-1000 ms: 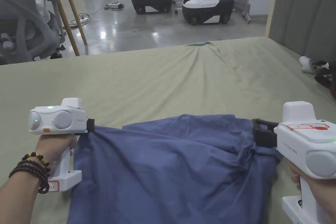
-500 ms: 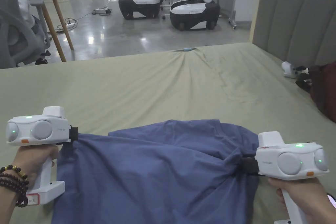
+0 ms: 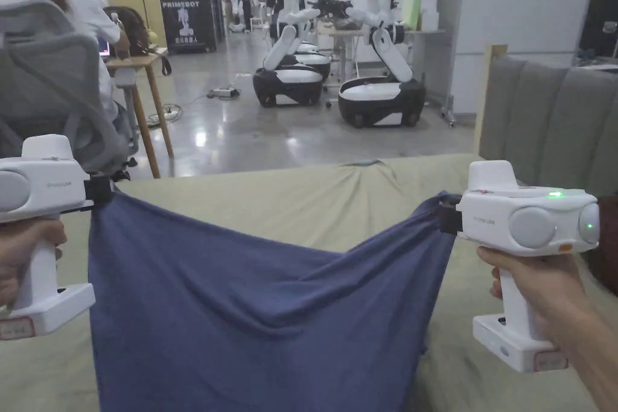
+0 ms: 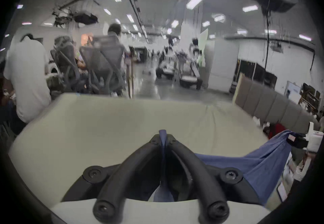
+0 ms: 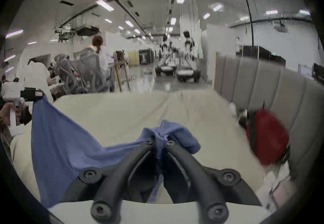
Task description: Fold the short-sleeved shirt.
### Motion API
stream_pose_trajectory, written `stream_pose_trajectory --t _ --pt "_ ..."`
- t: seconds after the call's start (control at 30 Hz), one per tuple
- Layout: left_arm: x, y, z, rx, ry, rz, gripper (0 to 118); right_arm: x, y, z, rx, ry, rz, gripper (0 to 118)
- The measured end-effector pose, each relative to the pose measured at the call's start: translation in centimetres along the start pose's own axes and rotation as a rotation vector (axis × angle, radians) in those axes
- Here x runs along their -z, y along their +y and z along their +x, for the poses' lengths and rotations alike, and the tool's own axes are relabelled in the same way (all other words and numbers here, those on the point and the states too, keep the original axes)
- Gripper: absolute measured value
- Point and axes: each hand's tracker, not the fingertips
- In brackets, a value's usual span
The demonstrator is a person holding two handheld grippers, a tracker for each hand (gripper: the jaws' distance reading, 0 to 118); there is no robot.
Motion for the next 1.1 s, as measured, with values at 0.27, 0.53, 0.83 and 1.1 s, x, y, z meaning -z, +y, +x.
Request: stream_pose_trajectory --t 0.27,0.53,0.83,1.1 --pt "-7.4 13.4 -3.1 0.023 0.116 0.200 1 -0.4 17.8 -0.8 -0.096 -0.093 0.163 5" --pt "-6.9 20.2 -2.3 -0.016 0.127 0.400 1 2.4 28.1 0.0 -0.011 -0.108 0.148 5" --pt "-2.1 18.3 -2.1 0.010 0.125 0.362 1 5.5 24.4 1.0 0.033 -0.103 0.148 5" --pt "3.6 7.4 -3.2 -0.025 0.109 0.159 1 12.1 12.6 1.9 0.062 -0.092 -0.042 5"
